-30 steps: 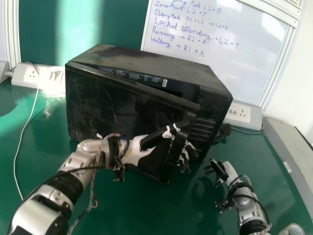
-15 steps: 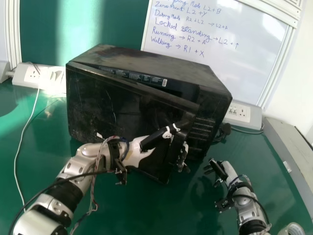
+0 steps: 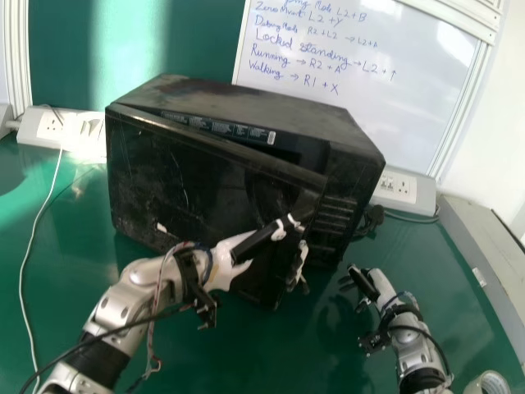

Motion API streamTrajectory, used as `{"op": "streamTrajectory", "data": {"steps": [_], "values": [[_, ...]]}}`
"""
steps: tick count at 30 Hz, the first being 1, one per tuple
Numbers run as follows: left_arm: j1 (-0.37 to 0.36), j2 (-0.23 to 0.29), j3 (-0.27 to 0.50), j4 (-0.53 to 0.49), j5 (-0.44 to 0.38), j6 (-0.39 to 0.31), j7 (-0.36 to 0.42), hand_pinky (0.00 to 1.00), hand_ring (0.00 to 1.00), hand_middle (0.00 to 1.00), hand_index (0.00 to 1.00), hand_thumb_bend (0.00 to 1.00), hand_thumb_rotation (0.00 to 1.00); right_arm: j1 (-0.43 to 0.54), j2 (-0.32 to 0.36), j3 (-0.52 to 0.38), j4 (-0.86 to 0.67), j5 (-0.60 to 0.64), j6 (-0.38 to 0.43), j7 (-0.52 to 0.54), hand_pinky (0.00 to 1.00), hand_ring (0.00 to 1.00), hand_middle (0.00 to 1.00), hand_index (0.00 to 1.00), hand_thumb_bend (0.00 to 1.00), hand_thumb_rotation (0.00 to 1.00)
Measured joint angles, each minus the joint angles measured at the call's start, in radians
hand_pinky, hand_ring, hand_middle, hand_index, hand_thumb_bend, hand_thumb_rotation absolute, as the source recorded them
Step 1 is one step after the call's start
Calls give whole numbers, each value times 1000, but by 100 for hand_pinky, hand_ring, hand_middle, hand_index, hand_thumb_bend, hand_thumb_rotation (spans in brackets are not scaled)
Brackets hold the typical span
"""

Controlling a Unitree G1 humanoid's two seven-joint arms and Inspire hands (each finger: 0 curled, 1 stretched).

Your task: Open the door of oven

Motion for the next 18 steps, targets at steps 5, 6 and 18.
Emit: {"op": "streamTrajectory", "data": {"steps": [5,6,18], "values": [[52,6,-10,-92,-14,29,13,0,4,8,8,88,78,0,0,0,0,0,-1,1,30,37,48,50,50,16],[57,6,-12,-99,-15,30,14,0,4,8,8,87,78,0,0,0,0,1,-1,1,30,37,48,50,50,16],[121,19,-20,-229,-21,98,39,0,5,9,10,79,78,-1,1,-1,1,1,-5,1,32,39,49,50,49,15]]}}
